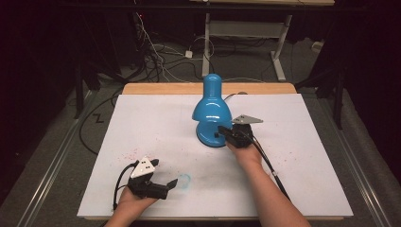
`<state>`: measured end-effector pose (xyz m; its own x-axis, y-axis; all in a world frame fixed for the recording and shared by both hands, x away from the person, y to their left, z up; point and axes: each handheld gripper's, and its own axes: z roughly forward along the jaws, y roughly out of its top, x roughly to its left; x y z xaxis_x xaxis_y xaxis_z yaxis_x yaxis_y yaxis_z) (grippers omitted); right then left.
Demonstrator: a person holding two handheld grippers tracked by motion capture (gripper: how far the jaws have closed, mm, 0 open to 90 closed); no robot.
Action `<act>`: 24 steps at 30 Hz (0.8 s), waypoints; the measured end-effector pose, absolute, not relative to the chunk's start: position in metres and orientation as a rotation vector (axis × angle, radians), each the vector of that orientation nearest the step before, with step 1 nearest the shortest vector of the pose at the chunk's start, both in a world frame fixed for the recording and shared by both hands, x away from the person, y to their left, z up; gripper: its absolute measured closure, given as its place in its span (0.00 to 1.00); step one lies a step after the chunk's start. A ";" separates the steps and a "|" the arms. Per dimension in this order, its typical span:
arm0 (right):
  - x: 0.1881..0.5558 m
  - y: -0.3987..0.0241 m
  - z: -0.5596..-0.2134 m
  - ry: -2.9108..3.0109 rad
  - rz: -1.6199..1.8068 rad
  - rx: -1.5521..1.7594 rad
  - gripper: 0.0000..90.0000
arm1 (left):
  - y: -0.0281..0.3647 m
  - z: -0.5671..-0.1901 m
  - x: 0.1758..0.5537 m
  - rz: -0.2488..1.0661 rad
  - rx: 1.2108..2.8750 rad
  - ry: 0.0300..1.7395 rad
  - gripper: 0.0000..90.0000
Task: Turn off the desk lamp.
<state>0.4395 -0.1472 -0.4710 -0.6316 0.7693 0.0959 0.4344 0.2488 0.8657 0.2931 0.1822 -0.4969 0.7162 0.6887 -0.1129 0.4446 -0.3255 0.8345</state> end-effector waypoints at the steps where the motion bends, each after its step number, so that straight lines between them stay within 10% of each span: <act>1: 0.436 -0.148 -0.467 2.180 1.337 1.096 1.00 | 0.182 -0.497 0.293 0.326 1.976 0.867 0.00; 24: 0.379 -0.194 -0.478 2.200 1.293 1.098 1.00 | 0.183 -0.497 0.294 0.316 1.975 0.863 0.00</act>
